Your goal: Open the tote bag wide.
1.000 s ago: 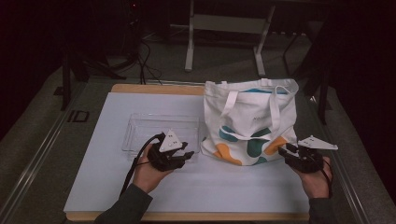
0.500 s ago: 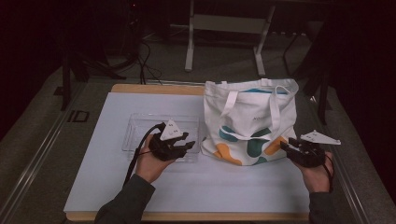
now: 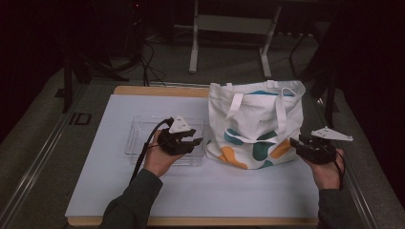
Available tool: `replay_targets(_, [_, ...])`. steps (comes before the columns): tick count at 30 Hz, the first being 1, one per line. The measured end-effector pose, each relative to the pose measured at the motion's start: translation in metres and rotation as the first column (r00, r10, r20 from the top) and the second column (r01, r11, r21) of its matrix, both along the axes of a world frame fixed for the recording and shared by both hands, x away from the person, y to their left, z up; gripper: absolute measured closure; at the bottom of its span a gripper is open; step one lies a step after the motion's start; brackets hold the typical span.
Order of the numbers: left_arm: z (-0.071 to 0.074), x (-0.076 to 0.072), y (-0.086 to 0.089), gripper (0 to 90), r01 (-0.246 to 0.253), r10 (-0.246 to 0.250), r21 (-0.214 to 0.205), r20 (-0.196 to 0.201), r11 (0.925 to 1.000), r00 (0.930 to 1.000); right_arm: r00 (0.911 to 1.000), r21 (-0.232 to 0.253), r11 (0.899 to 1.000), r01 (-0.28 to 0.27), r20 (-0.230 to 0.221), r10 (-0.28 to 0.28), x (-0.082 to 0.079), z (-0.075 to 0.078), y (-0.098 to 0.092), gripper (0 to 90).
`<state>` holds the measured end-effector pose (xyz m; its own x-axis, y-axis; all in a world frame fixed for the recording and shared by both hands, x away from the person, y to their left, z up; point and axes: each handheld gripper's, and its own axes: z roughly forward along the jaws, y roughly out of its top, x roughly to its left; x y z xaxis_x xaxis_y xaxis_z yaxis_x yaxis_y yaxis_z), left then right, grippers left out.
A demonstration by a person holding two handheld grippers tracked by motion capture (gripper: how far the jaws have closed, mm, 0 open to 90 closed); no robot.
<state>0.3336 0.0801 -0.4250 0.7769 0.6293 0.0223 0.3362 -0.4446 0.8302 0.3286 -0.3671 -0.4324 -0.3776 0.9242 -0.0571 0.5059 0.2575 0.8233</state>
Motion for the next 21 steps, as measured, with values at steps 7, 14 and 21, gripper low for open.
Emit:
replay_targets(7, [-0.004, 0.011, -0.003, 58.1, -0.015, 0.015, 0.004, -0.004, 0.9999, 0.9999, 0.9994, 0.026, 0.999, 0.032, 0.011, -0.032, 0.009, 0.004, -0.007, 55.6])
replay_targets(14, [0.002, 0.018, -0.008, 57.7, -0.02, 0.02, 0.001, 0.007, 0.9998, 0.9998, 0.9991, 0.052, 0.998, 0.042, 0.007, -0.042, 0.019, 0.006, -0.011, 55.2])
replay_targets(21, [0.006, 0.025, -0.012, 56.5, -0.013, 0.013, -0.007, 0.019, 0.9999, 0.9997, 0.9983, 0.052, 0.997, 0.056, 0.013, -0.057, 0.028, 0.008, -0.013, 56.5])
